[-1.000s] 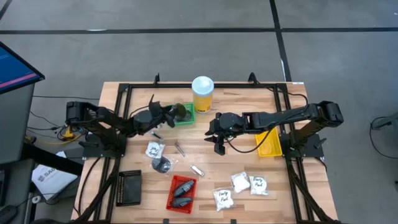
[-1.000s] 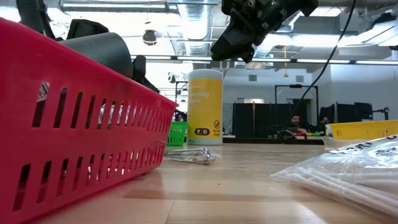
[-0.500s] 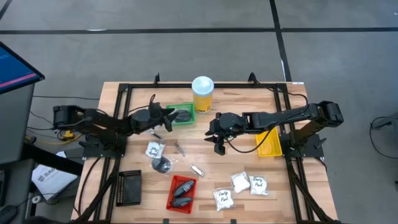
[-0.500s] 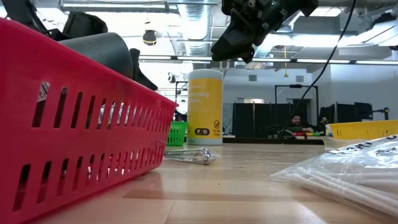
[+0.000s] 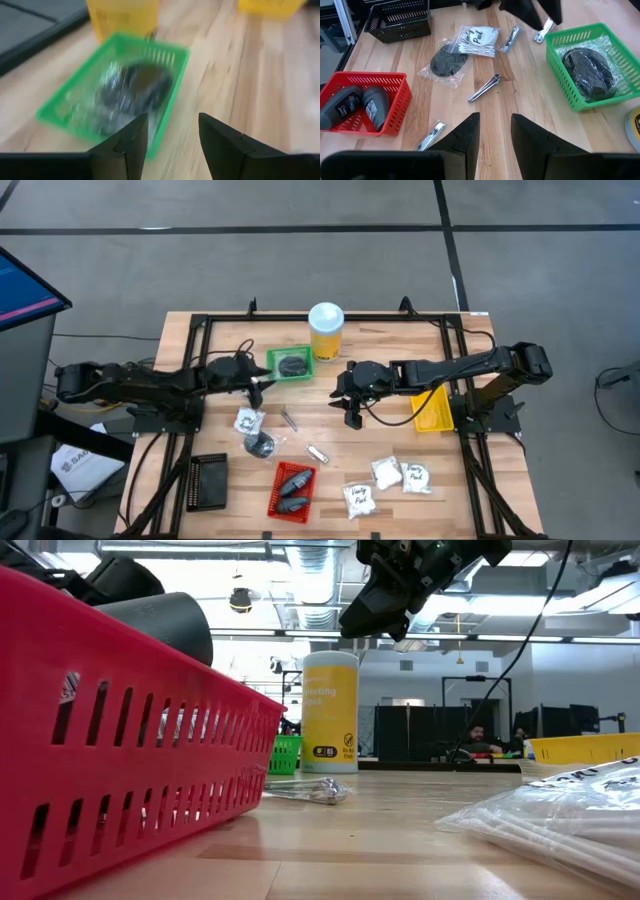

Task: Pick & Place Travel size toiletries
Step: Put the silver nail cutter into the yellow bin

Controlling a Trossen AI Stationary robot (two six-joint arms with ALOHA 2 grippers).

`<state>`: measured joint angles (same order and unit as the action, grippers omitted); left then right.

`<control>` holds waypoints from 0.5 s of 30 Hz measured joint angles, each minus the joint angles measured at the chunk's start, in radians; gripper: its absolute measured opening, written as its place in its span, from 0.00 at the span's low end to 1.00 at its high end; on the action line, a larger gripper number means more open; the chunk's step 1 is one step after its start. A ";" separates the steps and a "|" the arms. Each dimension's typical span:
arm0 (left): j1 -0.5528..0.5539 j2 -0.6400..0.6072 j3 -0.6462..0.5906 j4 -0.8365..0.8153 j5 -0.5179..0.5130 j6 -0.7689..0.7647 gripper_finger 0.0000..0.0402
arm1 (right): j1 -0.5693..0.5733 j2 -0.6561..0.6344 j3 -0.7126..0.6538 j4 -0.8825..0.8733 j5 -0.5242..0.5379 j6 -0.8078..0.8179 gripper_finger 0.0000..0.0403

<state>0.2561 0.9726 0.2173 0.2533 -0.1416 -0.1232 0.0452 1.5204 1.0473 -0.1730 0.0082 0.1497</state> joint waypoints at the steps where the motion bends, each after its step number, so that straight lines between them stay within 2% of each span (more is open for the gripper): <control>1: 0.001 -0.017 0.000 -0.043 -0.001 0.020 0.41 | 0.000 0.000 0.000 0.000 0.000 0.000 0.25; 8: 0.001 -0.088 0.000 -0.184 -0.025 0.160 0.39 | 0.000 0.000 0.000 0.001 0.000 0.000 0.25; 11: 0.005 -0.104 0.003 -0.232 -0.064 0.171 0.39 | 0.000 0.000 0.000 0.001 0.000 0.000 0.25; 15: 0.041 -0.097 0.056 -0.378 -0.073 0.157 0.39 | 0.000 0.000 0.000 0.004 0.000 0.000 0.25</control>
<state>0.2973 0.8752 0.2733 -0.1247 -0.2146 0.0336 0.0452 1.5204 1.0473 -0.1689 0.0082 0.1497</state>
